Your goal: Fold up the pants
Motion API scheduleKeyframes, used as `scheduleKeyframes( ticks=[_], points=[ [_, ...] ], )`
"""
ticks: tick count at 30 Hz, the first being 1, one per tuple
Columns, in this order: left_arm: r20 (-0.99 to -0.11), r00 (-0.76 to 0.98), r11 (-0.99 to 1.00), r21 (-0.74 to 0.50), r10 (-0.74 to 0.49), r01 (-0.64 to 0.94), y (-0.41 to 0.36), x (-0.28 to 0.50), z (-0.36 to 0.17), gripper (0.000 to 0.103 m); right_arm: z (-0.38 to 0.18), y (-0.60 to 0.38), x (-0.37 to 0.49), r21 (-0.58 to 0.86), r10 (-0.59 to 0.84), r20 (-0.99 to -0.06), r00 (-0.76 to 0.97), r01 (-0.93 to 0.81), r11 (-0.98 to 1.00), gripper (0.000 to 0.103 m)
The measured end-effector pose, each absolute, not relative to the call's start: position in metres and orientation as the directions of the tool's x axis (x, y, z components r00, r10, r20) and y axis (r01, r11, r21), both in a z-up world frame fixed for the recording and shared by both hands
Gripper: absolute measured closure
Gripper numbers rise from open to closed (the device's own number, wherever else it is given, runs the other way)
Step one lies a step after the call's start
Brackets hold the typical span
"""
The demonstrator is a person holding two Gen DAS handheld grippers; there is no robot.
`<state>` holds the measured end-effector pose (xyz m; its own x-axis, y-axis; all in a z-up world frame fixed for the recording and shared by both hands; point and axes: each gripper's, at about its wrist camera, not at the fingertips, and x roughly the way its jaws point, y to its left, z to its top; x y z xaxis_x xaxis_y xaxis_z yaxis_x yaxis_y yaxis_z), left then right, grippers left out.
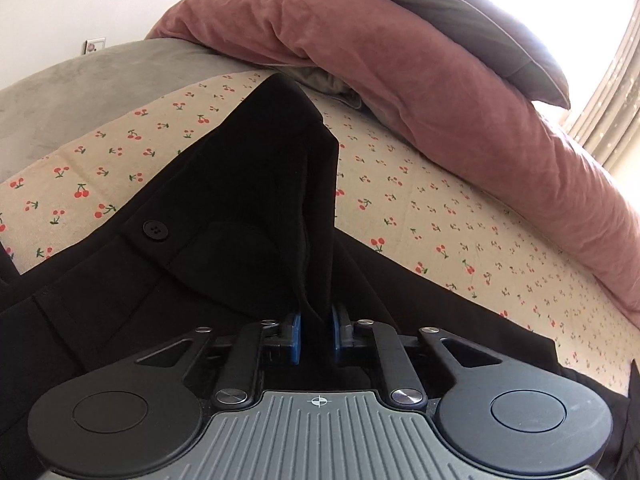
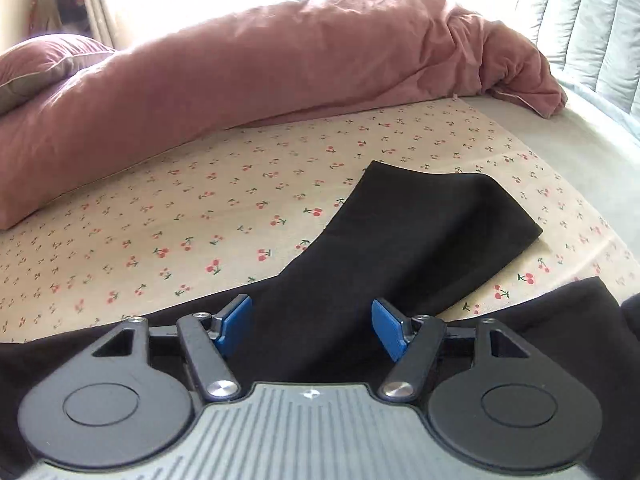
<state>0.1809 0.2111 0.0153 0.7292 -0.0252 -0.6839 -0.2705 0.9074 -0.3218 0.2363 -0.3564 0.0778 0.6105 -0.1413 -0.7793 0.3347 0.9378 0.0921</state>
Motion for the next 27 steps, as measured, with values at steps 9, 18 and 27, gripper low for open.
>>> scheduleKeyframes(
  ticks=[9,18,27],
  points=[
    [-0.641,0.767,0.923,-0.303,-0.013,-0.238,0.21,0.173,0.03,0.099,0.038,-0.344,0.274,-0.121,-0.323,-0.799,0.506,0.391,0.912,0.035],
    [-0.633,0.772,0.863,-0.42,-0.058,-0.279,0.226,0.164,0.035,0.101,0.064,-0.369,0.226,-0.186,-0.402,-0.765,0.503,0.425,0.886,0.103],
    [-0.627,0.775,0.81,-0.494,-0.08,-0.317,0.233,0.104,0.048,0.101,0.1,-0.415,0.064,0.228,-0.275,-0.748,0.604,0.623,0.748,0.103]
  ],
)
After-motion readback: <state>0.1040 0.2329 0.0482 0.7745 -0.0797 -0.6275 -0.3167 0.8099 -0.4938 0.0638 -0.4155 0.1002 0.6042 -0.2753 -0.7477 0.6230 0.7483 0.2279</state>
